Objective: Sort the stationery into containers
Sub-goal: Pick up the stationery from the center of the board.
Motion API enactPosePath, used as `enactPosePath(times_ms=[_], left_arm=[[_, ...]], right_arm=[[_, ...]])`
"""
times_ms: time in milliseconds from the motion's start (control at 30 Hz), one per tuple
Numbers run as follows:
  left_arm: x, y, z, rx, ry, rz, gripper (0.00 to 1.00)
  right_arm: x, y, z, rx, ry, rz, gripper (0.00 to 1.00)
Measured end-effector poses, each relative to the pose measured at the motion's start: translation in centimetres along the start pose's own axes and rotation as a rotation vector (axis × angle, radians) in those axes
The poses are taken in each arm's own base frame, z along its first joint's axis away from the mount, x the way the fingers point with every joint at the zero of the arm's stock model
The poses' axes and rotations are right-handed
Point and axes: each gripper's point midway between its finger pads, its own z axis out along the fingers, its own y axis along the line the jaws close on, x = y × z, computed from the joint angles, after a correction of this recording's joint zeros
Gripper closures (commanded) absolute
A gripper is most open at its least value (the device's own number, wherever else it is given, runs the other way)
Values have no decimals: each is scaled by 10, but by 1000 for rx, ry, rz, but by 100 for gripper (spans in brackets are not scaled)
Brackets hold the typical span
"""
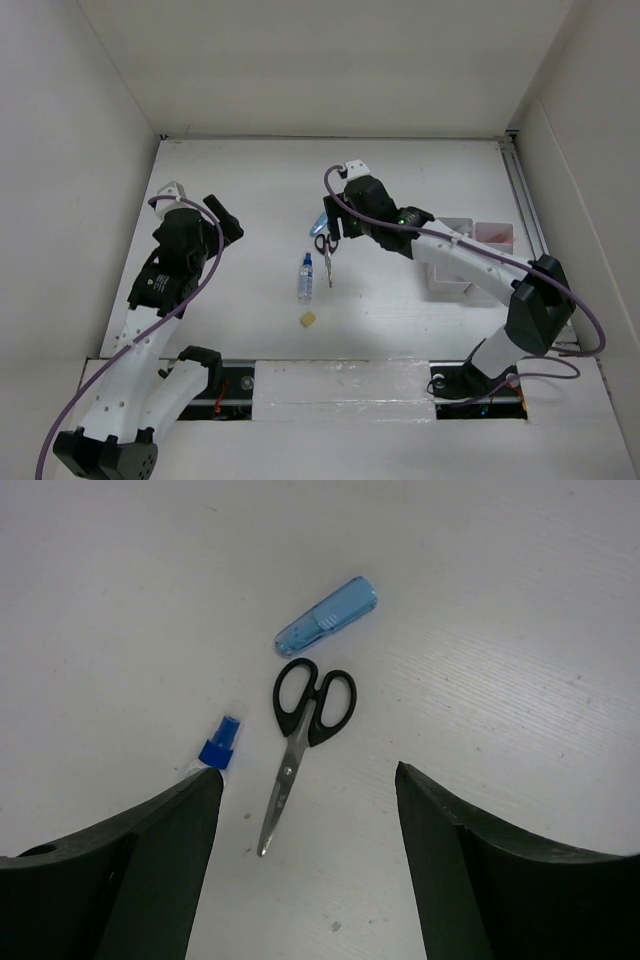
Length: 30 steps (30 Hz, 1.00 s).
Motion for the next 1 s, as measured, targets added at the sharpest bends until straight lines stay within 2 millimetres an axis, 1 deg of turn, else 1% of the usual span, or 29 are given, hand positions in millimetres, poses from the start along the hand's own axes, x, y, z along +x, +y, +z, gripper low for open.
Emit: enactPosePath(times_ms=[100, 167, 233, 267, 367, 400, 433, 467, 567, 667, 700, 767, 833, 900, 1000], left_arm=[[0, 0, 0, 0, 1, 0, 0], [1, 0, 1, 0, 3, 1, 0], [1, 0, 1, 1, 3, 1, 0], [1, -1, 0, 2, 4, 1, 0], [1, -1, 1, 3, 5, 1, 0], [1, -1, 1, 3, 7, 1, 0], [2, -1, 1, 3, 10, 2, 0], [3, -1, 2, 3, 13, 3, 0], [4, -2, 3, 6, 23, 5, 0], [6, -6, 3, 26, 33, 6, 0], [7, -8, 4, 35, 41, 9, 0], [10, -11, 7, 49, 56, 17, 0], [16, -14, 13, 58, 86, 28, 0], [23, -19, 17, 75, 122, 42, 0], [34, -28, 21, 110, 168, 63, 0]], right_arm=[[2, 5, 9, -25, 24, -9, 25], [4, 9, 16, -36, 34, -15, 29], [10, 9, 21, -44, 55, -19, 33], [12, 10, 22, -47, 61, -20, 33], [17, 8, 27, -38, 76, -25, 42], [19, 8, 30, -32, 81, -27, 42], [19, 8, 33, -28, 84, -28, 45], [20, 8, 36, -23, 89, -30, 53], [24, 7, 42, -9, 99, -36, 63], [26, 5, 43, -1, 103, -39, 63], [25, 5, 43, 1, 102, -39, 59], [24, 4, 42, 7, 97, -37, 58], [21, 1, 40, 23, 85, -34, 51], [14, -4, 32, 44, 67, -31, 51], [-6, -12, 9, 71, 9, -12, 50]])
